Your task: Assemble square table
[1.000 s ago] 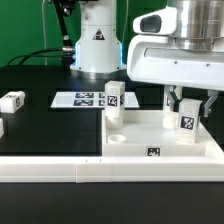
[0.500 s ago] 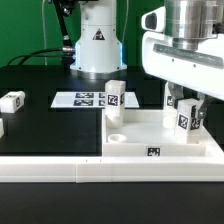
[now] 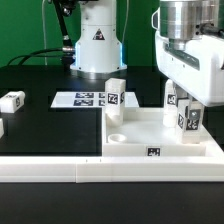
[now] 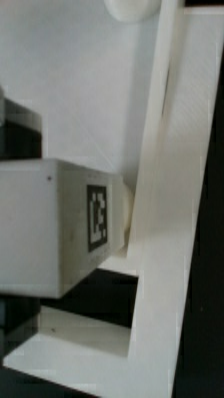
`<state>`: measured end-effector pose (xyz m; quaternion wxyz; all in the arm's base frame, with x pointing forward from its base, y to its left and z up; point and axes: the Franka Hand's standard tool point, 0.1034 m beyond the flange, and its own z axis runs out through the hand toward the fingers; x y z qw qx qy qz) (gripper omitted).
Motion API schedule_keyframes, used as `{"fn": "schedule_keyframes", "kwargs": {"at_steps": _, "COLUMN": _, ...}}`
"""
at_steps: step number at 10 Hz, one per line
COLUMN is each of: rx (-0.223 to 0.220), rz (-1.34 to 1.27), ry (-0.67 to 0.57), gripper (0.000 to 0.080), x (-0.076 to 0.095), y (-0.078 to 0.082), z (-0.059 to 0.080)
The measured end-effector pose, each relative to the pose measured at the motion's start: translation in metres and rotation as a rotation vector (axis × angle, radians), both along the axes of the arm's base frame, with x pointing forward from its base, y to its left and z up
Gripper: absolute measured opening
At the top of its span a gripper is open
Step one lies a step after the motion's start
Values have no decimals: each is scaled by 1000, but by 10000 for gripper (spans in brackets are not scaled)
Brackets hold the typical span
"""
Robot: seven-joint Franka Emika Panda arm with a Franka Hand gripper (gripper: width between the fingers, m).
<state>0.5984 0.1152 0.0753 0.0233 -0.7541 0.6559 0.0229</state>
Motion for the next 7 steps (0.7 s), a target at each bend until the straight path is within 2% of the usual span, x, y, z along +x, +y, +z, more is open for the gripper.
{"fn": "schedule_keyframes", "kwargs": {"at_steps": 1, "rx": 0, "rz": 35, "ry": -1, "gripper": 363, "x": 0, "y": 0, "z": -1}}
{"fn": "schedule_keyframes", "kwargs": {"at_steps": 2, "rx": 1, "rz": 37, "ry": -1, "gripper": 363, "x": 0, "y": 1, "z": -1}}
{"fn": "schedule_keyframes", "kwargs": {"at_steps": 3, "rx": 1, "rz": 114, "ry": -7, "gripper": 561, "x": 0, "y": 1, "z": 0}}
{"fn": "schedule_keyframes", "kwargs": {"at_steps": 4, "rx": 1, "rz": 281, "ry": -19, "gripper": 622, "x": 1, "y": 1, "z": 0}}
{"fn": "schedule_keyframes", "kwargs": {"at_steps": 7, "rx": 2, "rz": 604, "ry": -39, "gripper": 648, "x": 1, "y": 1, "z": -2}}
